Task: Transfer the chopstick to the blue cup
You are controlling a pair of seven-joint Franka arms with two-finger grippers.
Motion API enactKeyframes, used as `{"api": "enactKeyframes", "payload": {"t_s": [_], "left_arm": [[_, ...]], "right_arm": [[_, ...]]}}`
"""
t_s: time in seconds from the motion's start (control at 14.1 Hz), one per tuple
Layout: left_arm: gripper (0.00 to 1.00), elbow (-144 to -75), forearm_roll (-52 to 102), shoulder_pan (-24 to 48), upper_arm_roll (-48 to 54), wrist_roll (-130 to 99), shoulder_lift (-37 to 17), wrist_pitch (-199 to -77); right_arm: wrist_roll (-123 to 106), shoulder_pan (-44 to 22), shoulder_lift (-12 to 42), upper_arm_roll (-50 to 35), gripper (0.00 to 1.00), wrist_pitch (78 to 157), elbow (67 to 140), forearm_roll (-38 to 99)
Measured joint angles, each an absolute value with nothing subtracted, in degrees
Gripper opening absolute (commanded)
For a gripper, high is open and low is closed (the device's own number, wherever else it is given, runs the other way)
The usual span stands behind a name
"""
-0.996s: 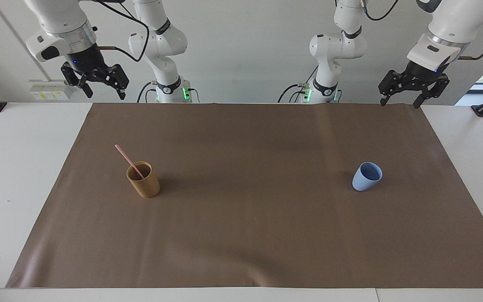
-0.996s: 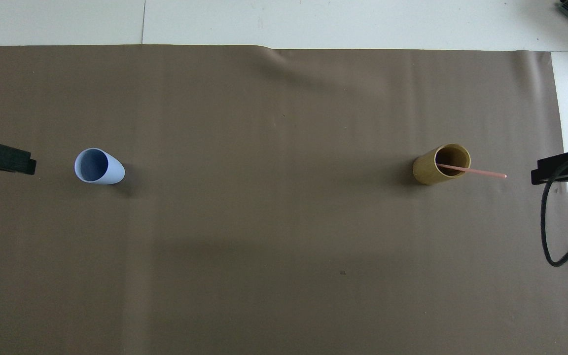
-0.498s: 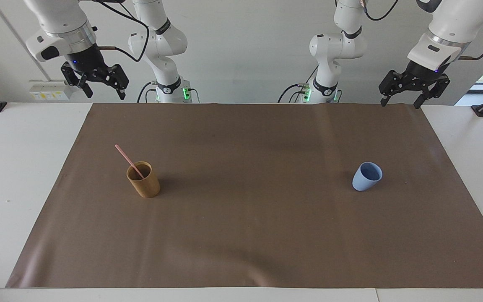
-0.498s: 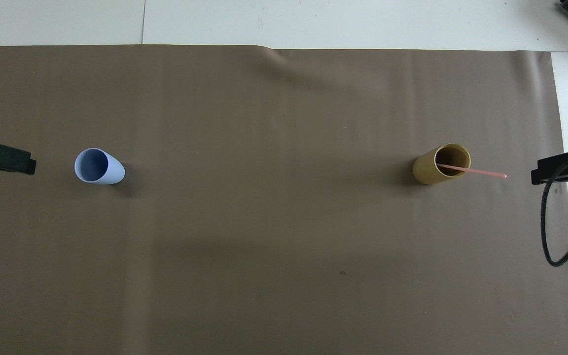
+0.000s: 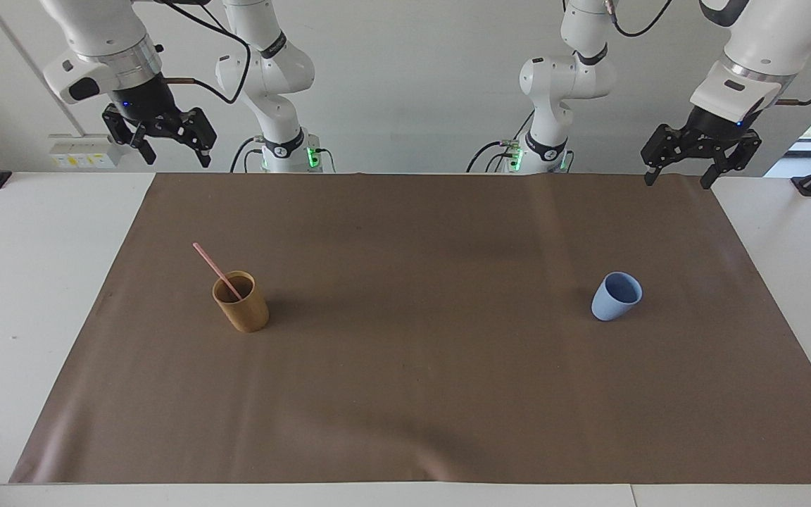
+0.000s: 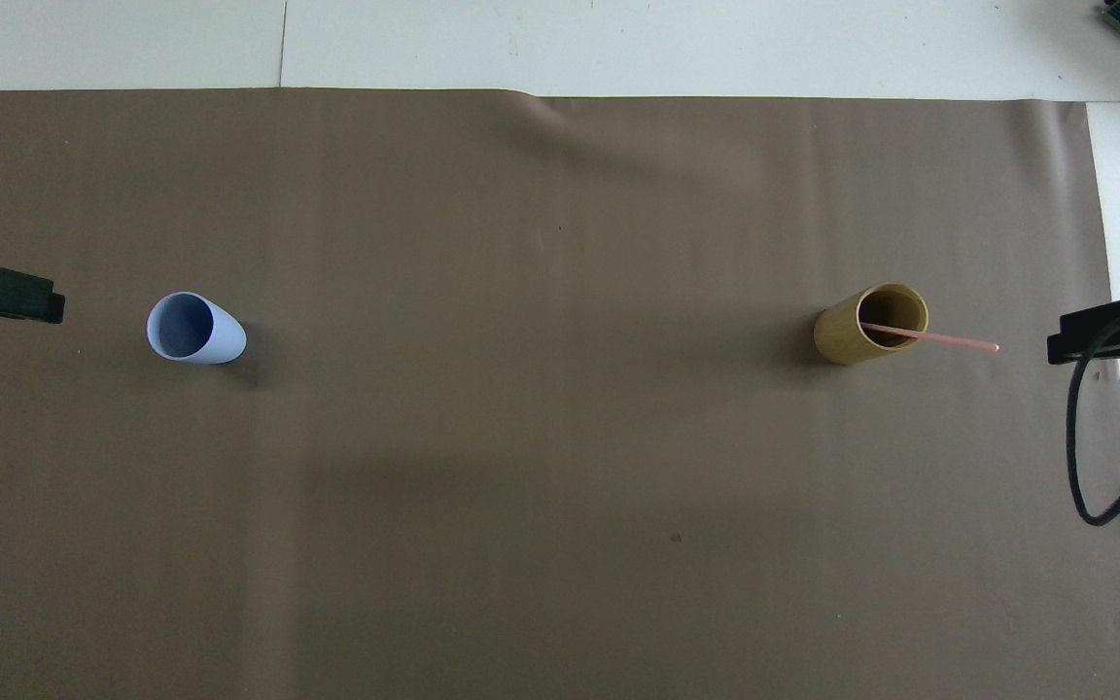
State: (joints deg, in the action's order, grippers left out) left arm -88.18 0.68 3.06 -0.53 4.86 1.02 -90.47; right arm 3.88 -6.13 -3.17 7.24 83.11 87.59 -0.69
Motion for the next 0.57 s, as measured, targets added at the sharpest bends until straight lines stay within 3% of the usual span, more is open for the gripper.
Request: {"api": "enactKeyframes", "payload": {"t_s": [0.36,0.57], "left_arm": [[1.00,-98.5,0.7,0.3,-0.7,7.4,-1.3,-103.5],[1.00,-100.4,0.8,-1.2,-0.8,9.5,-4.2,-106.4]], "right_arm": [[3.9,-6.1,-3.2,7.2,1.00,83.1,87.6,-0.7],[3.9,-6.1,-3.2,7.2,1.00,83.1,87.6,-0.7]]}}
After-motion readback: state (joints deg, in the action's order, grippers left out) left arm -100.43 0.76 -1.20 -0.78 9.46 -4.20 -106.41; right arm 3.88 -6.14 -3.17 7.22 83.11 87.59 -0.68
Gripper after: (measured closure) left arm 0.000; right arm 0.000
